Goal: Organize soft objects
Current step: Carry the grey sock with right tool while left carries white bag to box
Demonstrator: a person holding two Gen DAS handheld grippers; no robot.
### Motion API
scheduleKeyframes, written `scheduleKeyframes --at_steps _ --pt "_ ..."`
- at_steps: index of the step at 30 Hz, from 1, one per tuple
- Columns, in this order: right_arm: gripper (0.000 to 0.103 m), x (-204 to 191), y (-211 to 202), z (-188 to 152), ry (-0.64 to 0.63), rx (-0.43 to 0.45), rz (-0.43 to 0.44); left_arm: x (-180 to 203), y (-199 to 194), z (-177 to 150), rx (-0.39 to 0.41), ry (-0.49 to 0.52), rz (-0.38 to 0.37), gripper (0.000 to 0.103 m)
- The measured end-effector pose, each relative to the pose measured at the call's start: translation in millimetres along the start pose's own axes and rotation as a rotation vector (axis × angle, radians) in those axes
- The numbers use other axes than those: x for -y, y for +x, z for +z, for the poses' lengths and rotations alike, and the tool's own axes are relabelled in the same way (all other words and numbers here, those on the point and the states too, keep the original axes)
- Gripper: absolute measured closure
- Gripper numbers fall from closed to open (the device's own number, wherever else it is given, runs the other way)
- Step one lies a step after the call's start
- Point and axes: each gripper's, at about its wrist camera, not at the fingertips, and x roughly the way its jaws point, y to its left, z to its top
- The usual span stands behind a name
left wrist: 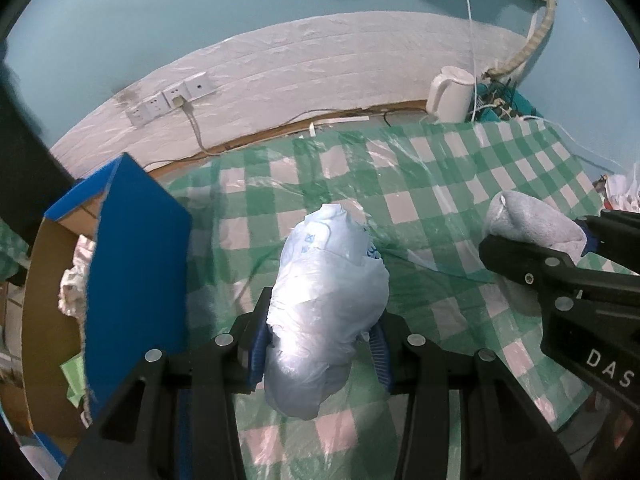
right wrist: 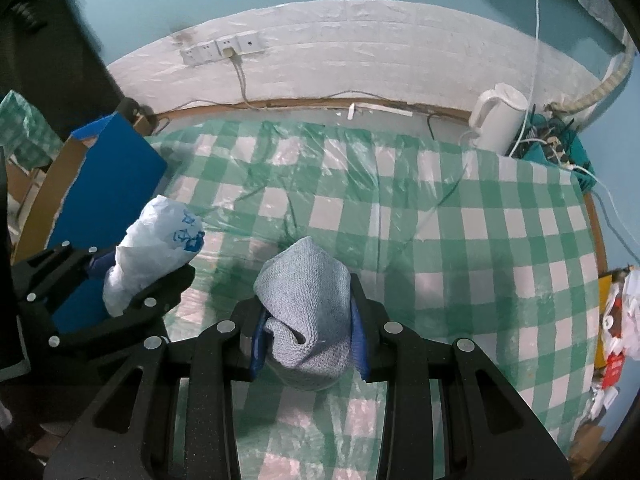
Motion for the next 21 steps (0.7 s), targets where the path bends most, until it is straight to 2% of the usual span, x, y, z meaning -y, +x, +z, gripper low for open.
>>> scheduleKeyframes --at_steps 21 --pt "0.071 -67 -29 10 -0.113 0.051 0.033 -69 -49 -35 0.012 -0.114 0.087 0.059"
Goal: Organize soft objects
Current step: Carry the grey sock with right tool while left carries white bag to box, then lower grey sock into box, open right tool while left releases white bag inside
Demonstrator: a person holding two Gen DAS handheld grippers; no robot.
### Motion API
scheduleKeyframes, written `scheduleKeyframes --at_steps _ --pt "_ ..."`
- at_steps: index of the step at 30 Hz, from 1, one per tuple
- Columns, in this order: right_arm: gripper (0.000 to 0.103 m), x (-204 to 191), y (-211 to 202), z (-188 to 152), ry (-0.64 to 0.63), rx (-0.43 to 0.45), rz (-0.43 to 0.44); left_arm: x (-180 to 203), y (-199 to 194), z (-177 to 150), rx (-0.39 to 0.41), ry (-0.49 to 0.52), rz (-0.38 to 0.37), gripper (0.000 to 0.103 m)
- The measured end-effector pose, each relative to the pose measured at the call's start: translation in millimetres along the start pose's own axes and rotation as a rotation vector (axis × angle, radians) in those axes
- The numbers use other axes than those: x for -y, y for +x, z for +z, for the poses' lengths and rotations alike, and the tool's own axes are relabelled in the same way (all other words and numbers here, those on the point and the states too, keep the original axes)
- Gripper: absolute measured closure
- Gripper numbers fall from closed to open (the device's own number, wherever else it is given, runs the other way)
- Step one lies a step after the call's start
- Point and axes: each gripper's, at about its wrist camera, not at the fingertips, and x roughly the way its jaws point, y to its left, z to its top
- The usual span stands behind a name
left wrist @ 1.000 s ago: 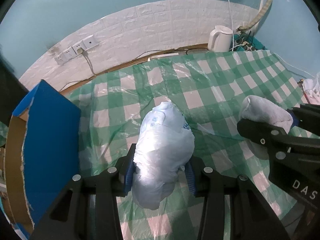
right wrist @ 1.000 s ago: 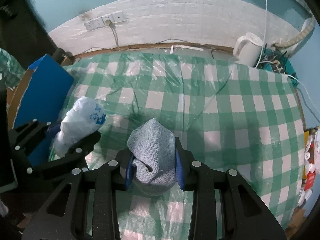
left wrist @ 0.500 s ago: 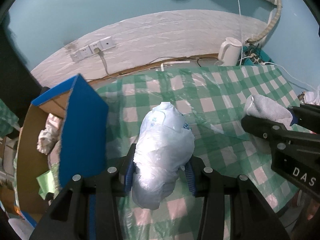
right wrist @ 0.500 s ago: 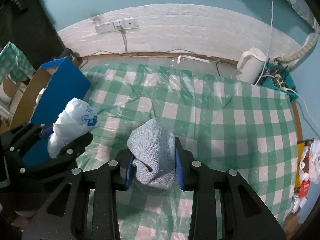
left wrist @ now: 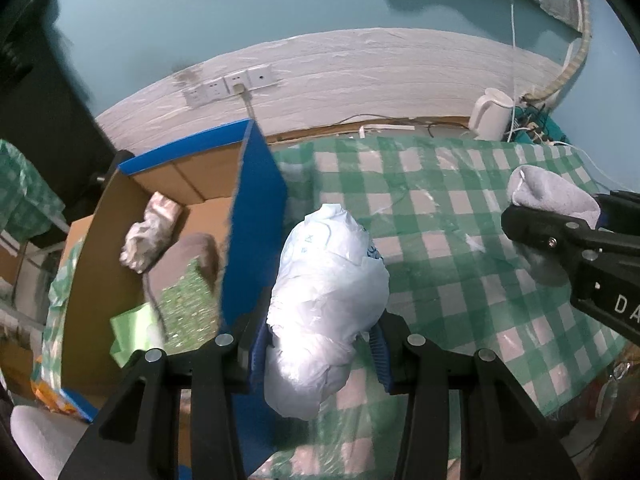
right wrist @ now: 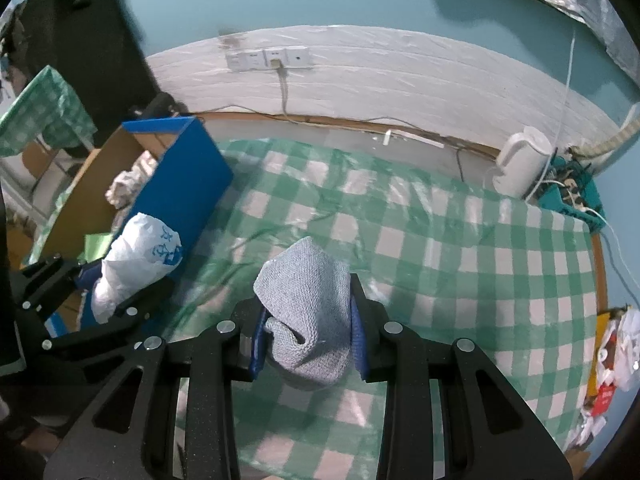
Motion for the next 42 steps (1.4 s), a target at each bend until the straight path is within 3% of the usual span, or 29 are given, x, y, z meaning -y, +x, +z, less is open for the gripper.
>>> scheduleKeyframes --at_steps 21,42 --pt "0.071 -88 -8 17 -0.12 0.016 0.059 -82 -31 -19 0.037 -0.117 0.039 0.059" --pt "0.071 -202 15 42 -0.265 -0.004 0.131 -168 -16 -46 0.0 -0.243 0.113 0.059"
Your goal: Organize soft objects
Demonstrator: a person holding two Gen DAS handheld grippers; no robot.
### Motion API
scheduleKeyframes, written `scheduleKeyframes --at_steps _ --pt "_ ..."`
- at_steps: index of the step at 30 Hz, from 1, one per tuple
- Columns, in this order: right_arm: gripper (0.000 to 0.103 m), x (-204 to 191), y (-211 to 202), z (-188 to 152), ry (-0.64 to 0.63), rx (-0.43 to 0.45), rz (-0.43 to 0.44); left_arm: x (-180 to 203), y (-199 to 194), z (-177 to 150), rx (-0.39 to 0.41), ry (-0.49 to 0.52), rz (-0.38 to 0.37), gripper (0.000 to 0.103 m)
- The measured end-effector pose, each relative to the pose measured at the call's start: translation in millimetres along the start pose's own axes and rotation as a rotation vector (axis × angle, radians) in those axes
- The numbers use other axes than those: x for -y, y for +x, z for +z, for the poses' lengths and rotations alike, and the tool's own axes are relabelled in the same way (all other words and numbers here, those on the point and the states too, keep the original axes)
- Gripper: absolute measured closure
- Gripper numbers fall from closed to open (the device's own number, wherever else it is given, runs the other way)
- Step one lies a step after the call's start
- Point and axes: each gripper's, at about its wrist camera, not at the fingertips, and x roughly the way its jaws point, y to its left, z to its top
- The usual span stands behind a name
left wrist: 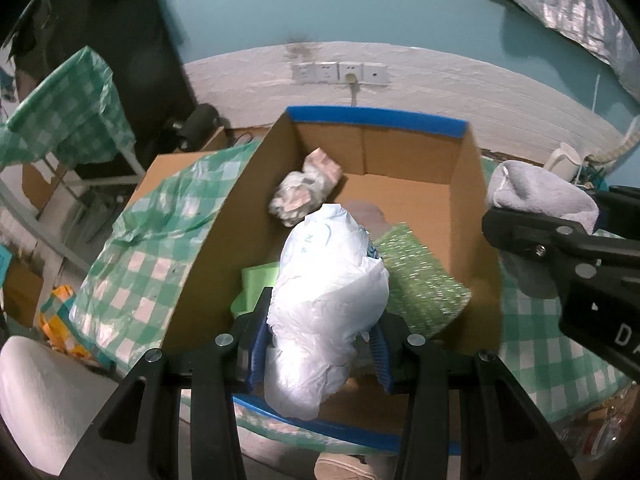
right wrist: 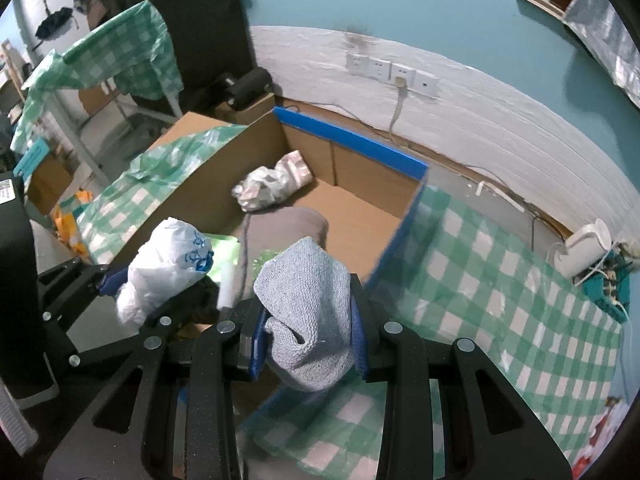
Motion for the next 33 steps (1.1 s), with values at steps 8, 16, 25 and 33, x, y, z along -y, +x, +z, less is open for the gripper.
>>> scheduleKeyframes --at_steps 8,16,25,33 --pt "0.071 -15 22 9 -0.005 -0.035 0.021 -16 20 -2 -0.046 -0.032 -0.002 0.059" --pt "0.058 -17 39 14 0.014 -0.057 0.022 -22 32 -1 -0.09 -0.063 -0.021 0.055" --pt "0.043 -6 35 17 0.052 -0.036 0.003 -26 17 3 -0.059 -0.075 -0.016 0.034" --pt "0.035 0 11 13 0.063 0.002 -0.015 -20 -13 8 0.017 -0.06 -0.022 0.022"
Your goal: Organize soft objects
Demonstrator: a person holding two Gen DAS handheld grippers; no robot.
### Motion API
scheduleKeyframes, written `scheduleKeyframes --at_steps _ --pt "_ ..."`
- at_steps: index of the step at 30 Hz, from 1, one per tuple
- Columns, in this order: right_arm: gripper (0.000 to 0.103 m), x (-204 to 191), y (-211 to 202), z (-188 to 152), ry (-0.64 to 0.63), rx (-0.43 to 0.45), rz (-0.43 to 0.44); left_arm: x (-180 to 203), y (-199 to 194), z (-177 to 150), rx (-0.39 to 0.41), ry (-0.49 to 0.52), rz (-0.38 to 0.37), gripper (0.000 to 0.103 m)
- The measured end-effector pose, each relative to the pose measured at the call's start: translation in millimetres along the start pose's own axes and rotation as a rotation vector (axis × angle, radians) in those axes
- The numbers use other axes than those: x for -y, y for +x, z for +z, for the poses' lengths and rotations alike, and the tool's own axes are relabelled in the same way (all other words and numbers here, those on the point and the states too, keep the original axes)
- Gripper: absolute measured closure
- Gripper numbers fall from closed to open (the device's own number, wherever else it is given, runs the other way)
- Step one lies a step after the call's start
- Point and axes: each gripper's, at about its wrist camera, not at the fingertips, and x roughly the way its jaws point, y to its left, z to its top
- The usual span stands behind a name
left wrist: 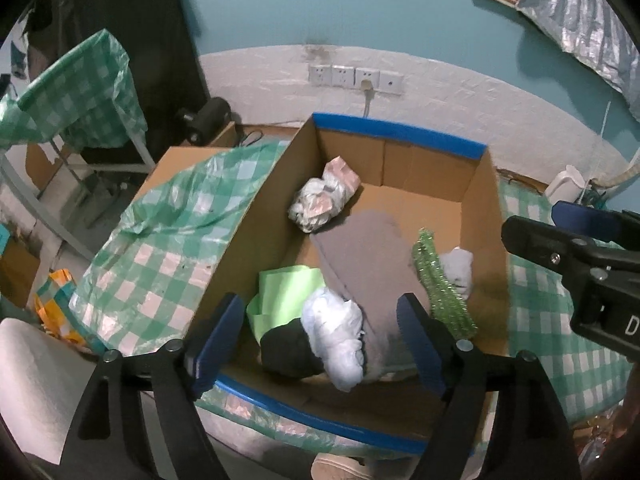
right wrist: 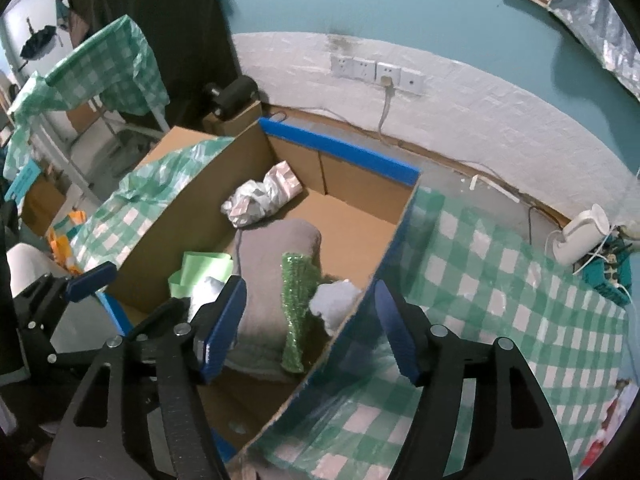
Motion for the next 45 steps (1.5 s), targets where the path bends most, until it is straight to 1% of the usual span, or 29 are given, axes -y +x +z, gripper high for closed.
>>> scheduleKeyframes --at_steps 3,5,10,14,17,23,26,27,36,41,45 --pt "0.034 3 -14 -1 0.006 0.024 -0.004 4 -7 0 0.014 0.013 -0.003 0.018" --pt "0.034 5 -24 -1 0.011 0.043 -0.008 8 -14 -2 0.034 0.025 -0.015 0.018" --pt "0.034 13 -47 -4 0.021 0.096 -0.018 15 -26 -3 0.055 0.028 -0.035 0.018" --pt "0.034 20 -57 -8 0.025 0.108 -0.042 20 -34 -4 0.089 0.037 -0.013 0.018" --pt "0.034 26 -65 -14 0.034 0.12 -0.039 26 -42 -6 0.129 0.042 0.001 0.017" --pt "0.034 35 -71 -25 0.039 0.141 -0.055 41 -53 -6 0.187 0.087 0.016 0.017" --pt "0.034 42 -71 -28 0.058 0.144 -0.043 42 -57 -5 0.212 0.071 0.006 0.008" --pt "0.034 43 -72 -28 0.062 0.148 -0.043 42 -57 -5 0.222 0.06 0.01 0.008" --pt "0.034 51 -78 -30 0.076 0.17 -0.046 41 -62 -3 0.235 0.03 0.04 0.008" --pt "0.034 50 -80 -31 0.069 0.17 -0.048 41 -58 -3 0.22 0.031 0.054 0.008" --pt "0.034 49 -81 -31 0.07 0.17 -0.05 42 -59 -5 0.224 0.043 0.059 0.008"
